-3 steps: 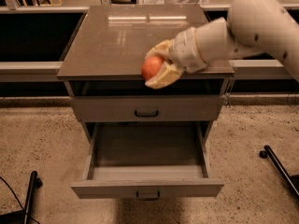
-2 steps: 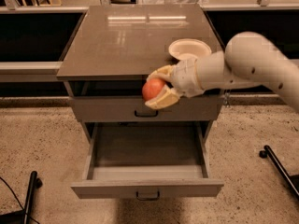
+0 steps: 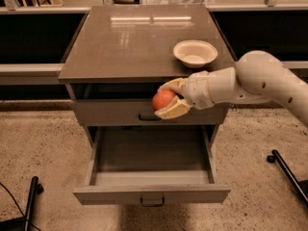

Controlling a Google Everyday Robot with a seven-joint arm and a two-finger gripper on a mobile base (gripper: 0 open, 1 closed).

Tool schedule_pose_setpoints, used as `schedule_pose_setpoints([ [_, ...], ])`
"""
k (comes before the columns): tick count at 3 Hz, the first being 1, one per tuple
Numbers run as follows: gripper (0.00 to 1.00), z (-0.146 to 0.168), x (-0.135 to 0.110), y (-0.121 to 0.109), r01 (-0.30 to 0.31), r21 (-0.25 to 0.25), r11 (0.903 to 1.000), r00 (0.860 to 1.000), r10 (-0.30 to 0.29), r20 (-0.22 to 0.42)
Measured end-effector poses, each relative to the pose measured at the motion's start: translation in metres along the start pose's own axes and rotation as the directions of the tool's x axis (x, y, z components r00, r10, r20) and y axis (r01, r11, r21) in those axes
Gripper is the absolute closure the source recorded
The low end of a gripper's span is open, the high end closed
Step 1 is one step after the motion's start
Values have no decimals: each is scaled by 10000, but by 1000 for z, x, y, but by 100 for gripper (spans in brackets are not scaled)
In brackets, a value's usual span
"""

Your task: Place apple into middle drawer

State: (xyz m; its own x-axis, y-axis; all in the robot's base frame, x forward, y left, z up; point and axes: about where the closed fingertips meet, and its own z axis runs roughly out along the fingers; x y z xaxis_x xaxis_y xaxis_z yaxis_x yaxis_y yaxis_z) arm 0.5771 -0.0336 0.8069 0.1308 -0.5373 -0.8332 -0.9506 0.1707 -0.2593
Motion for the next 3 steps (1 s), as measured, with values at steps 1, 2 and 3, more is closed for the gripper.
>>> schedule_pose_setpoints([
  [1,100,11,70,10,-1456,273,9890,9867,1431,767],
  [2,100,23,146,24,-2893,556,9556,9531,2822,1092],
  [3,100,23,146,24,-2893,556,9556,9531,2821,1092],
])
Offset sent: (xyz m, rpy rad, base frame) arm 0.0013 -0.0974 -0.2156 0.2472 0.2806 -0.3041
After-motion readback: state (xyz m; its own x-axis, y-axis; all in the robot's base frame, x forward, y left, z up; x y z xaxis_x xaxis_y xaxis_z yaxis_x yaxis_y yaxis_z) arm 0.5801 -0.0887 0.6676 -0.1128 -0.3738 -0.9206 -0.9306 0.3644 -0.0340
